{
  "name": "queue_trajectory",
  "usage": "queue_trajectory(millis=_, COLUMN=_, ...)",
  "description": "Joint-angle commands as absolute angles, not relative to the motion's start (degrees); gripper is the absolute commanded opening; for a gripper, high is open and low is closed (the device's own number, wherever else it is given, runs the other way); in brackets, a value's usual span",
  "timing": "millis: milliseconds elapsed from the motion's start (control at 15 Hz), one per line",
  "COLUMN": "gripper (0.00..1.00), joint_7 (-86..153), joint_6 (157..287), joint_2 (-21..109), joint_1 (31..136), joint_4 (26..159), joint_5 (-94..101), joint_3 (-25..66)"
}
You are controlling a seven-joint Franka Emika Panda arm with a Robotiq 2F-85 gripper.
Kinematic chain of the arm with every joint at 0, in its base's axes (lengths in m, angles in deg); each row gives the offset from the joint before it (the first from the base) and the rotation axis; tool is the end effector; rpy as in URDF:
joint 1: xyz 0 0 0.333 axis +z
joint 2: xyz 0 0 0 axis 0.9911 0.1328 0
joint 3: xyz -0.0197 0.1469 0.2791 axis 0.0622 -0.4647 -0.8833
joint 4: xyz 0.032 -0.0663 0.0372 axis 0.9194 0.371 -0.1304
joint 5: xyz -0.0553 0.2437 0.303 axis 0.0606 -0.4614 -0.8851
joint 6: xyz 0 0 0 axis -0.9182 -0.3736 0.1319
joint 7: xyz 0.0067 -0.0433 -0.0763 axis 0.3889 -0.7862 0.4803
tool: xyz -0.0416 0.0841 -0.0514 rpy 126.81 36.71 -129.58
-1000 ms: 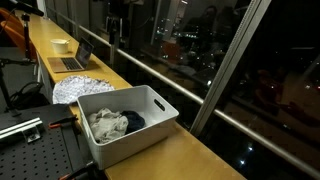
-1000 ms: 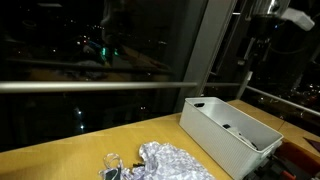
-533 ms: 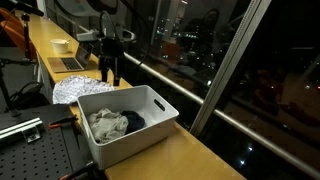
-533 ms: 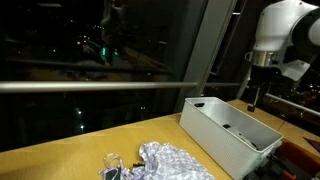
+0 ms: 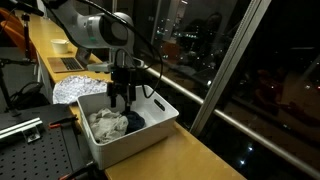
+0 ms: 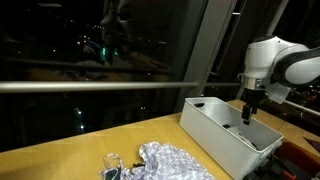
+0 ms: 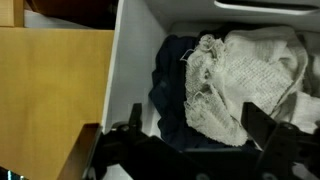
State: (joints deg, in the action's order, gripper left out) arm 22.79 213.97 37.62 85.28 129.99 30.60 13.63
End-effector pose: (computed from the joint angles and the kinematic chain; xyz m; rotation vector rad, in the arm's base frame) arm 0.5079 0.0310 0.2685 2.7057 0.2605 -0.2176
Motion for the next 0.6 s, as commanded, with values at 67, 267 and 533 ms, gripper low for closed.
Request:
queue_trajectory(millis=67, gripper=1.0, joint_7=24.2, joint_6=218.9, joint_2=45.3, joint_1=85.5, joint_4=123.8, joint_5=29.0, joint_3=15.8)
queue_trajectory(millis=267, gripper=1.0, joint_7=25.6, joint_6=222.6, joint_2=49.9, joint_1=85.7, joint_4=121.6, joint_5=26.0, joint_3=15.8)
queue_trajectory(millis=533, gripper=1.0, joint_7=28.1, joint_6=226.1, joint_2=55.4, joint_1=85.7, joint_4=120.8, joint_5=21.8, joint_3=15.9)
